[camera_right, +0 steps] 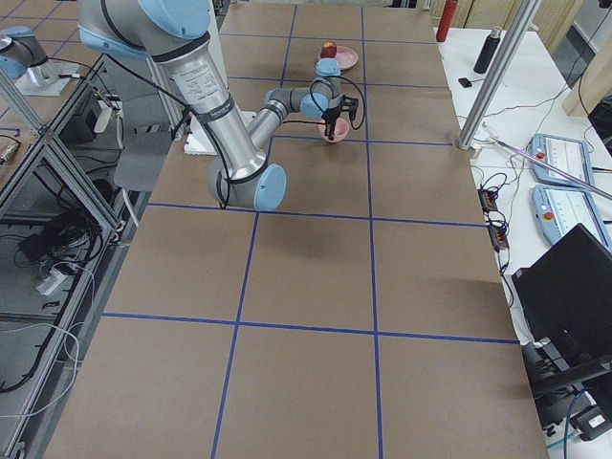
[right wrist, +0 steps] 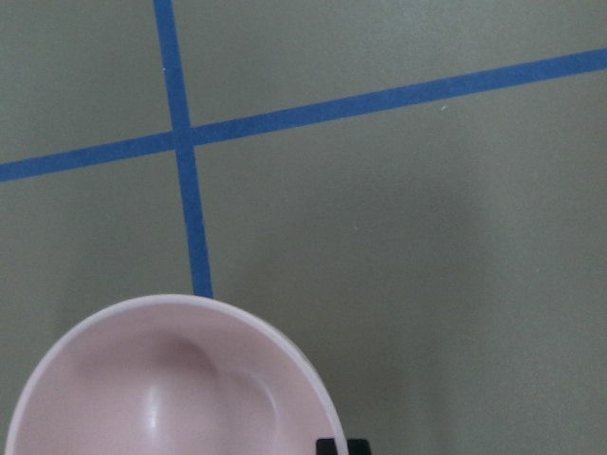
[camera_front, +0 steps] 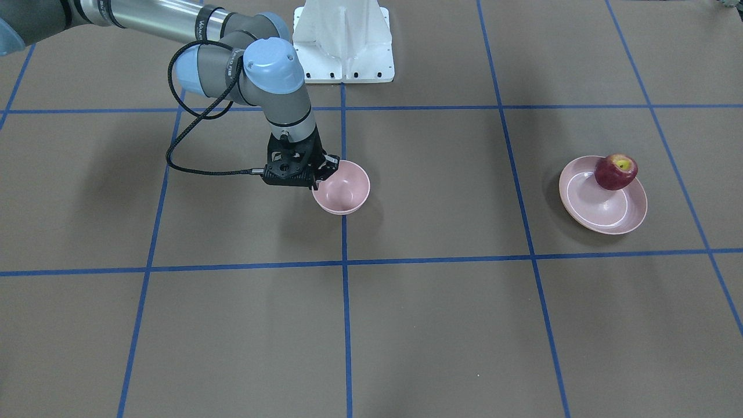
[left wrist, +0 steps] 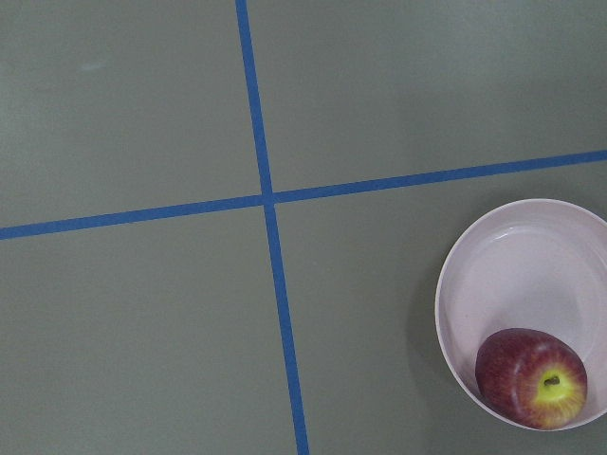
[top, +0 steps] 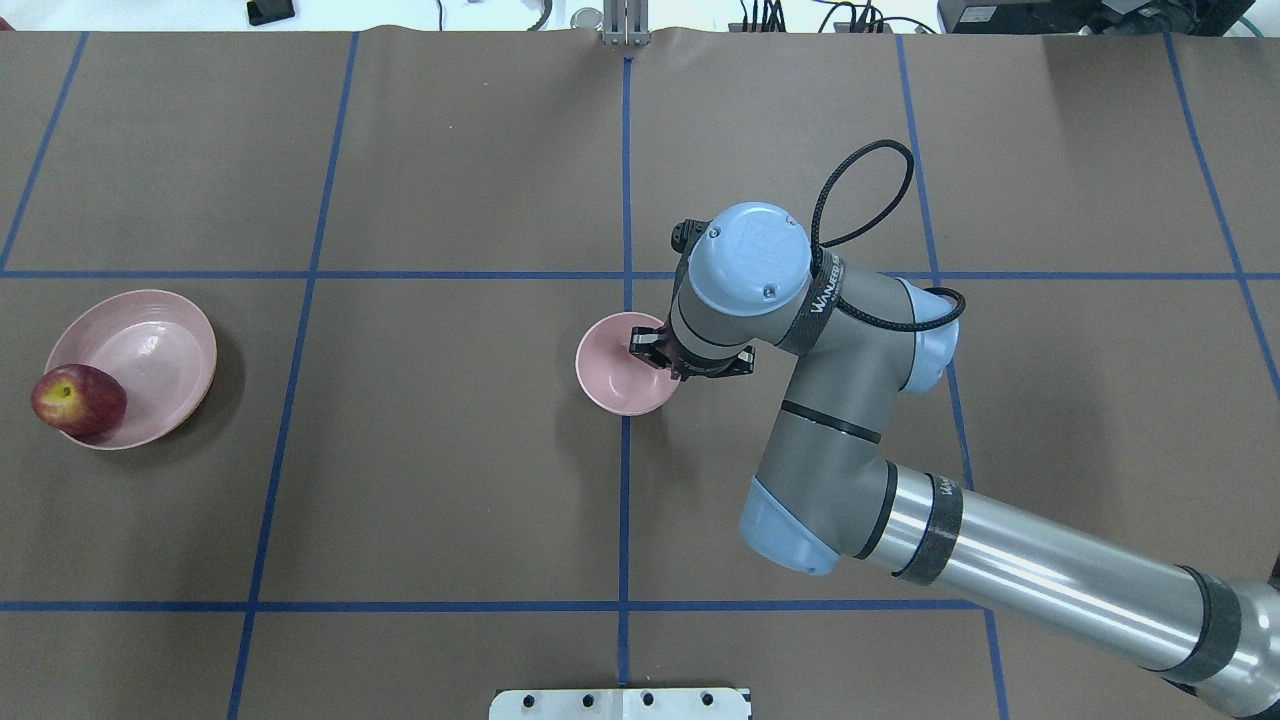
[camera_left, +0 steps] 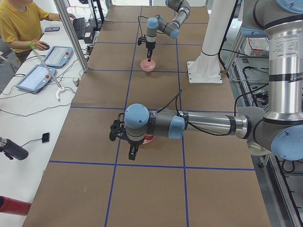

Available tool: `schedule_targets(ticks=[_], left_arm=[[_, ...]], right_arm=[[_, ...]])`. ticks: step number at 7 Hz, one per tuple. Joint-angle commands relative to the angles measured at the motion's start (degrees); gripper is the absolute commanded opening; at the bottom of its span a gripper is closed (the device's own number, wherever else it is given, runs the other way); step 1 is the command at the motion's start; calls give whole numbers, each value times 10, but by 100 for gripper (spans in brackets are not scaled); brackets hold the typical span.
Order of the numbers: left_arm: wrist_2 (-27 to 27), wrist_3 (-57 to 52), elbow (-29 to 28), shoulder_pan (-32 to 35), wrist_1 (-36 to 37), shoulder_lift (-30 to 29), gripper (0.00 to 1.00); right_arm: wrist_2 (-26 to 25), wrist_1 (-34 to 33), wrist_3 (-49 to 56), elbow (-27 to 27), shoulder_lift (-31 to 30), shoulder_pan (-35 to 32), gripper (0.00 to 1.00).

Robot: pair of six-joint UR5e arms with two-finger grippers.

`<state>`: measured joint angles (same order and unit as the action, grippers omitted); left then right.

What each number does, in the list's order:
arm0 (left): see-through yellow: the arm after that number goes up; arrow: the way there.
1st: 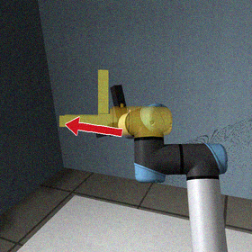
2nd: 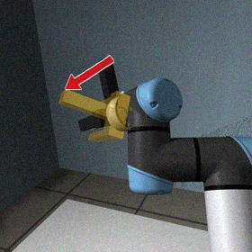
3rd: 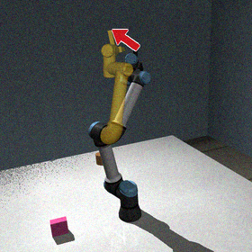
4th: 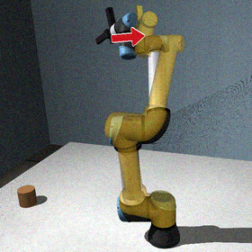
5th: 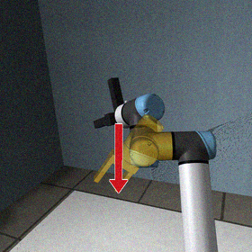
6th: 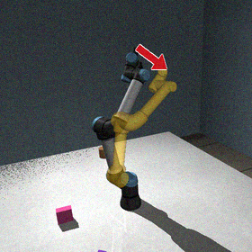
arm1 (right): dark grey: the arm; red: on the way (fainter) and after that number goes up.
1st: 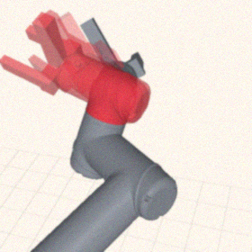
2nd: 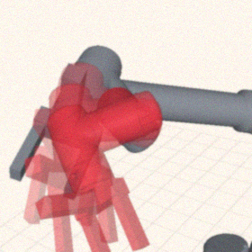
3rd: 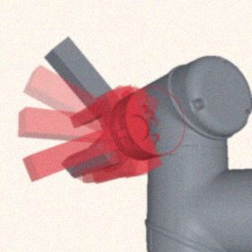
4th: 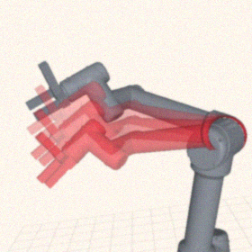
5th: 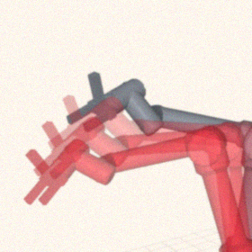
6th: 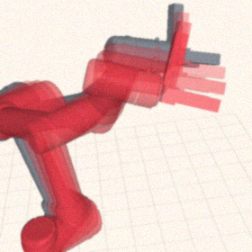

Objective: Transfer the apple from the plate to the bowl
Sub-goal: 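Slide the pink bowl with the right gripper toward the table center, then open the right gripper and withdraw it away from the bowl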

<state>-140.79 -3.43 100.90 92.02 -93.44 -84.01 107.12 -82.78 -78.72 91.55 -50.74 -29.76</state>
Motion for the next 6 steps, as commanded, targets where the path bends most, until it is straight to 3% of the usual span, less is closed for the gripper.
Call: schedule_targets(ticks=[1, 2, 3, 5, 6], left_arm=[[0, 0, 0, 0, 0, 0, 98], [1, 0, 0, -1, 0, 0, 98], [0, 0, 0, 0, 0, 0, 98], [0, 0, 0, -1, 0, 0, 98], [0, 1, 5, -1, -1, -1, 98]], right_arm=[[-5, 6, 1, -2, 0, 11, 14], [-12, 22, 1, -3, -5, 19, 64], [-39, 23, 0, -4, -5, 23, 99], [-19, 3, 0, 40, -6, -6, 100], [23, -40, 15, 78, -7, -48, 100]])
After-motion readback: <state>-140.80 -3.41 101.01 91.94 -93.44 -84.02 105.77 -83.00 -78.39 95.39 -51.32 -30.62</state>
